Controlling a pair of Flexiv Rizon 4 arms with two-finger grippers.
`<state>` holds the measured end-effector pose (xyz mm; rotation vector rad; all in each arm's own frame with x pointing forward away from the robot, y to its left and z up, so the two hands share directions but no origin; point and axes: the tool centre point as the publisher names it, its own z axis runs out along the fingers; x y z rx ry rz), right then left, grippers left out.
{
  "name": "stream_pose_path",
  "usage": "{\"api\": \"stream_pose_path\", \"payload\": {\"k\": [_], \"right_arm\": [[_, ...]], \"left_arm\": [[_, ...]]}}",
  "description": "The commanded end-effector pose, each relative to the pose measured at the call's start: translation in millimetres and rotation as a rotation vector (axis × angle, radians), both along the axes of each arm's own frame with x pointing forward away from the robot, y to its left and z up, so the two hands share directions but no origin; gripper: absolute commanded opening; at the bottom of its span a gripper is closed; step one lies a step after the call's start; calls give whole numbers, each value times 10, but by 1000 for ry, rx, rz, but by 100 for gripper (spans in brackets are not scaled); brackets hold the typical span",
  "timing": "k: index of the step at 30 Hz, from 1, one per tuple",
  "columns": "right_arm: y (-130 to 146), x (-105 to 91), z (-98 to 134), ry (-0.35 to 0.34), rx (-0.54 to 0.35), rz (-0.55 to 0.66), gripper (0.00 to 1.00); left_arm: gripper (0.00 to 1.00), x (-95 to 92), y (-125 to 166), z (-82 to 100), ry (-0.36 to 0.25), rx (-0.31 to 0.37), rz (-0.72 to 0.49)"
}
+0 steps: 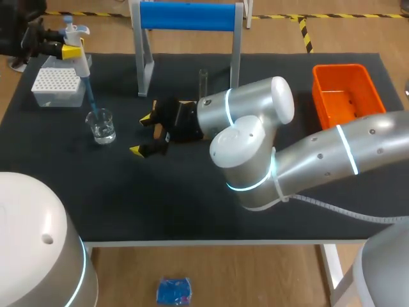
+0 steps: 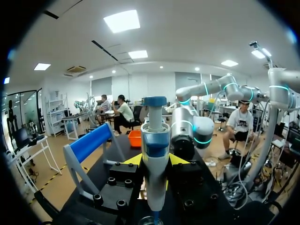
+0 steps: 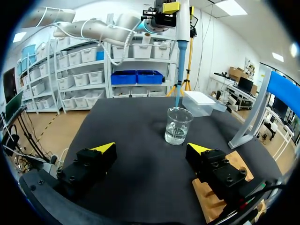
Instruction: Invert the test tube, pick up the pipette, mount the tip to pipette, aspirate from beaker and dispense into the tube, eject the tip, return the pipette, and cap with the stopper.
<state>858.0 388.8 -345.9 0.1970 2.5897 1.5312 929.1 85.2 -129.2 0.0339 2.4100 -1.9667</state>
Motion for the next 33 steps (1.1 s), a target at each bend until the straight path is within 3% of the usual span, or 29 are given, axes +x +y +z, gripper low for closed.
{"api": "stream_pose_path", "payload": {"k": [1, 33], "right_arm": [[-9, 2, -1, 1, 2, 1, 100], [-9, 2, -1, 1, 2, 1, 100]], "left_arm": [[0, 62, -9, -20, 1, 9, -13], [0, 206, -18, -289, 4, -3, 6]]}}
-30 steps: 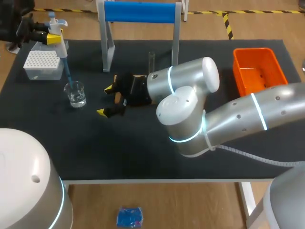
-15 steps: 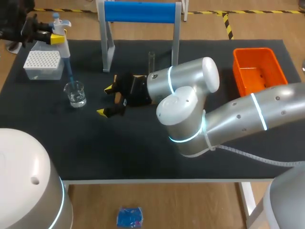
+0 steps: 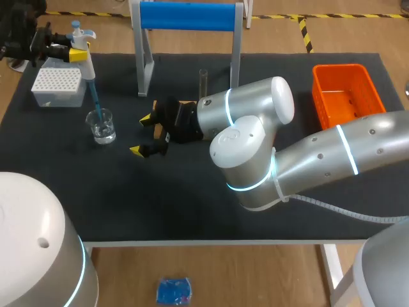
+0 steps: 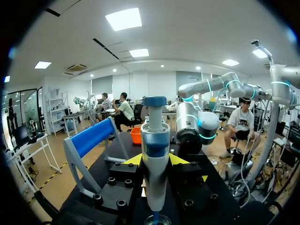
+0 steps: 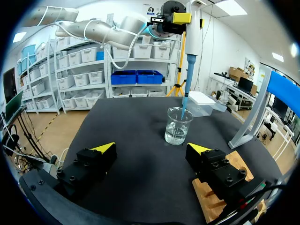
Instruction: Invert the test tube, pick up the pipette, mount the tip to pipette, aspirate from beaker and dispense into the tube, eject the tip, return the pipette, and cap with the stopper.
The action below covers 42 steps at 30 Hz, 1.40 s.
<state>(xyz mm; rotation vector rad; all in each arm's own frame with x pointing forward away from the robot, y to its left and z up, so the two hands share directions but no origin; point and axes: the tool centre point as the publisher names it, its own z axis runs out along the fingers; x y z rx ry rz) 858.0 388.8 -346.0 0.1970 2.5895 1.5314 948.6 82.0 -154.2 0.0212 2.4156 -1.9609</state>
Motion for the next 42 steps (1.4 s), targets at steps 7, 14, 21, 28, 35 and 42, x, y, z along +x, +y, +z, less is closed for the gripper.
{"api": "stream_pose_path", "payload": {"k": [7, 14, 21, 28, 35, 42], "right_arm": [[-9, 1, -1, 1, 1, 1, 100], [-9, 1, -1, 1, 1, 1, 100], [-9, 1, -1, 1, 1, 1, 100], [-9, 1, -1, 1, 1, 1, 100], [-9, 1, -1, 1, 1, 1, 100], [-9, 1, -1, 1, 1, 1, 100]], "left_arm": [[0, 24, 30, -105, 3, -16, 4], [0, 39, 48, -161, 7, -22, 7], [0, 55, 55, -238, 13, -23, 12], [0, 64, 68, -290, 19, -29, 14], [0, 63, 63, -332, 29, -32, 16], [0, 66, 55, -367, 34, -38, 18]]}}
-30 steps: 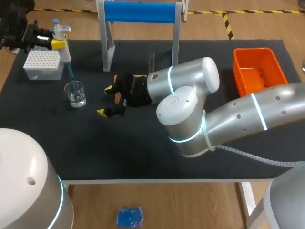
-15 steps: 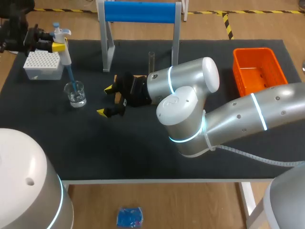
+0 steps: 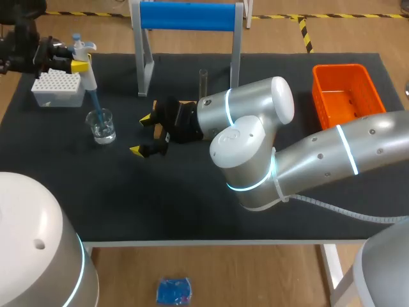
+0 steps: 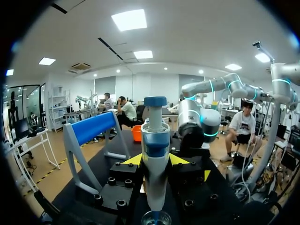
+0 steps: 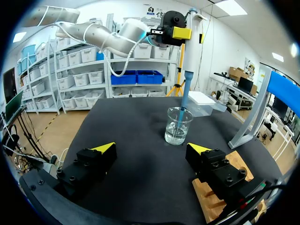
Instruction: Invert the test tube, pick up the pipette, mount the tip to pipette, aspirate from beaker and dispense into the tube, eject the tip, return the pipette, and cap with the stopper.
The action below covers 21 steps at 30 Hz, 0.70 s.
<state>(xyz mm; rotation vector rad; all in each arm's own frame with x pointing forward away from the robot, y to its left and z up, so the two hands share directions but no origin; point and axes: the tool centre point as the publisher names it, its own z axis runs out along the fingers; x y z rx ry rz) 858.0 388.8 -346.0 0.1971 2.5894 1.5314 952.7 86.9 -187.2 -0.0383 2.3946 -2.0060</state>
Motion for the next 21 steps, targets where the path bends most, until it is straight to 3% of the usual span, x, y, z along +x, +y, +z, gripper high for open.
{"api": "stream_pose_path", "payload": {"k": [1, 21], "right_arm": [[-9, 1, -1, 1, 1, 1, 100], [-9, 1, -1, 1, 1, 1, 100]], "left_arm": [[0, 24, 4, -47, 2, -7, -2], [0, 26, 15, -76, 15, -11, 6]]}}
